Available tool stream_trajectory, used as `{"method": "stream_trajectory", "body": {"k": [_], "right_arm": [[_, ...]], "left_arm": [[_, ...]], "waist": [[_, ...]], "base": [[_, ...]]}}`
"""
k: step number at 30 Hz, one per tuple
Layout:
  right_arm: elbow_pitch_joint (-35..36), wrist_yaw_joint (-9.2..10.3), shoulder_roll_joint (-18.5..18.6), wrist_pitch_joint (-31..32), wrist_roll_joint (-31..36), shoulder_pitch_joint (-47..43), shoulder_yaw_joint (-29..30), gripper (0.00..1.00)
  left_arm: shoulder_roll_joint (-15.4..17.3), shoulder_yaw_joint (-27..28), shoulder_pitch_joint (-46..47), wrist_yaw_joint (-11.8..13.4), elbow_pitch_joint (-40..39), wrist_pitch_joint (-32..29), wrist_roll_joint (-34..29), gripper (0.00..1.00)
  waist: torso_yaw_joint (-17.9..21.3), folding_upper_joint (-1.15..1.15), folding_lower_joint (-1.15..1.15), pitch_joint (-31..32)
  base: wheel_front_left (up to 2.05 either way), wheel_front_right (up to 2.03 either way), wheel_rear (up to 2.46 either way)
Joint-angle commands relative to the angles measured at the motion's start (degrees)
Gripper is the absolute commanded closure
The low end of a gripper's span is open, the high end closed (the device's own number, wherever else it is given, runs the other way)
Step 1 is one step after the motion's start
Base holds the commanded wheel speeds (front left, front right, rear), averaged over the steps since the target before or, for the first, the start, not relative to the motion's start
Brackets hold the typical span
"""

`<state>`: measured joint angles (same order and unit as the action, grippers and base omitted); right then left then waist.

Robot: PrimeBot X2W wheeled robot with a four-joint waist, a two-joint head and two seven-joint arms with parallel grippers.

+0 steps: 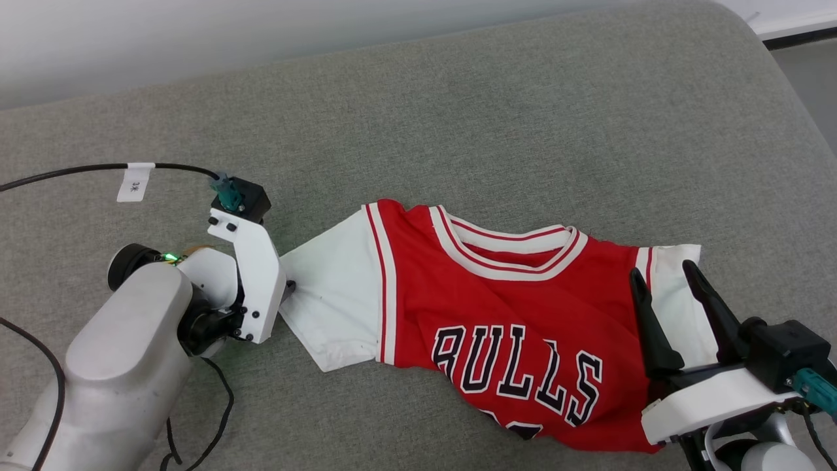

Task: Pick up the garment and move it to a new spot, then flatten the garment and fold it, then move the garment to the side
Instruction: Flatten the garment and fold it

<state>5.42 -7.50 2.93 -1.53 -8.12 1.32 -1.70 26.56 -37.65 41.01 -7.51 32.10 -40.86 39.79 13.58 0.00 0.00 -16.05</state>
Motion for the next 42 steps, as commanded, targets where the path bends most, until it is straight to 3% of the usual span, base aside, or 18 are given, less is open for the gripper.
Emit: {"method": "stream_trajectory", "body": {"k": [1,7,19,26,34,42], "right_arm": [[-0.3,0.02,-0.1,-0.5,-0.3,0.9,0.0,0.0],[-2.1,0.02,-0.1,0.0,-1.9,1.1,0.9,0.0],[-5.8,0.02,0.0,7.4,-4.2,0.9,7.6,0.0],[-10.2,0.02,3.2,23.1,-7.8,2.9,16.1,0.0],[-15.5,0.02,9.9,44.5,-10.6,10.2,18.9,0.0],[-20.9,0.02,12.4,50.9,-11.2,16.6,18.1,0.0]], "left_arm": [[-0.8,-2.7,-4.9,0.1,2.8,-2.1,0.8,1.0],[-0.9,-1.3,-5.2,1.3,2.7,3.9,0.5,1.0],[0.6,4.1,-9.2,10.0,-3.9,21.3,-1.8,1.0],[2.1,5.2,-12.4,13.3,-12.4,24.9,-3.0,1.0],[2.8,5.3,-11.4,15.5,-20.6,25.3,-4.4,1.0],[3.2,5.3,-9.4,16.4,-24.8,25.2,-5.4,1.0]], "waist": [[0.2,0.0,0.0,-0.2],[-0.6,0.0,0.0,1.0],[-6.4,0.0,0.0,6.4],[-9.6,0.0,0.0,6.9],[-12.3,0.0,0.0,3.2],[-13.7,0.0,0.0,-1.5]], "base": [[0.0,0.0,0.0],[0.0,0.0,0.0],[0.0,0.0,0.0],[0.0,0.0,0.0],[0.0,0.0,0.0],[0.0,0.0,0.0]]}}
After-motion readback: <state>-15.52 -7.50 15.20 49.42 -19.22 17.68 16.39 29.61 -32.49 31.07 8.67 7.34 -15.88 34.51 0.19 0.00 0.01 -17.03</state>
